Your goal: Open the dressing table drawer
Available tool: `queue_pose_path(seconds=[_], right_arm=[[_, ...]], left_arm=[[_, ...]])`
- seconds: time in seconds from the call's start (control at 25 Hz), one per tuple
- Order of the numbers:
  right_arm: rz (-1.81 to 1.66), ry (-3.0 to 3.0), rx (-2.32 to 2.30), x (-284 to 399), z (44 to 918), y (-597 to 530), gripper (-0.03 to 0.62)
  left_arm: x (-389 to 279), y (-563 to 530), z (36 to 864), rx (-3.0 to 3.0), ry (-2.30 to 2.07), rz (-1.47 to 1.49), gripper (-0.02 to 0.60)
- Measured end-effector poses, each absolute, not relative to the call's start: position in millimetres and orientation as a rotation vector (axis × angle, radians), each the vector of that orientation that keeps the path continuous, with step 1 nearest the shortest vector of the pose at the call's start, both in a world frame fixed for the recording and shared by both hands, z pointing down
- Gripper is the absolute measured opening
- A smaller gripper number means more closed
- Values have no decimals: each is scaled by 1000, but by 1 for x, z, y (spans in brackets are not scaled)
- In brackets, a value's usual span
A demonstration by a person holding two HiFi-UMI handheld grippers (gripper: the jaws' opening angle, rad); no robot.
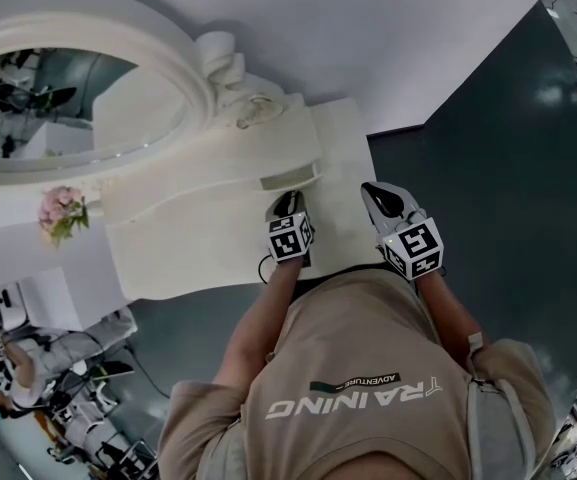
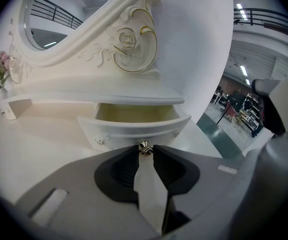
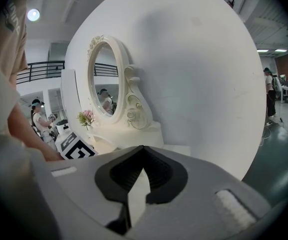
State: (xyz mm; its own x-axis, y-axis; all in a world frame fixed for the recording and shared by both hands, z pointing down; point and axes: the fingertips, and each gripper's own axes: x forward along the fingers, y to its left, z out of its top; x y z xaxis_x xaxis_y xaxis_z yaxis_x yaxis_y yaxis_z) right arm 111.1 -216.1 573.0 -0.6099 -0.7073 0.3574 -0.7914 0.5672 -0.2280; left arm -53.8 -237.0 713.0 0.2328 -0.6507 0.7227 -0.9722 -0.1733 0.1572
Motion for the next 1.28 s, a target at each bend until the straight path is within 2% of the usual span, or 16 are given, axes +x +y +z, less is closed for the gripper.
queue_pose_path(seconds=[0.72,0.92,1.0,1.04,1.28], right_arm=[[579,-2554,1273,107,574,-204,3],[570,-2559,1235,94,574,-205,3],[562,-2564,1221,86,570,-204,3],[555,-2566,1217,82,568,-204,3],[523,-2566,1215,61,558,-200,3]], left_arm=[[-65,-214,710,1894,-1479,682,130],[-83,-203,702,1883,-1494,648,98],[-93,-197,696,1880,-1503,629,21],[-99,-196,693,1880,-1510,621,12],[-128,-186,672,1898,-1534,570,12]])
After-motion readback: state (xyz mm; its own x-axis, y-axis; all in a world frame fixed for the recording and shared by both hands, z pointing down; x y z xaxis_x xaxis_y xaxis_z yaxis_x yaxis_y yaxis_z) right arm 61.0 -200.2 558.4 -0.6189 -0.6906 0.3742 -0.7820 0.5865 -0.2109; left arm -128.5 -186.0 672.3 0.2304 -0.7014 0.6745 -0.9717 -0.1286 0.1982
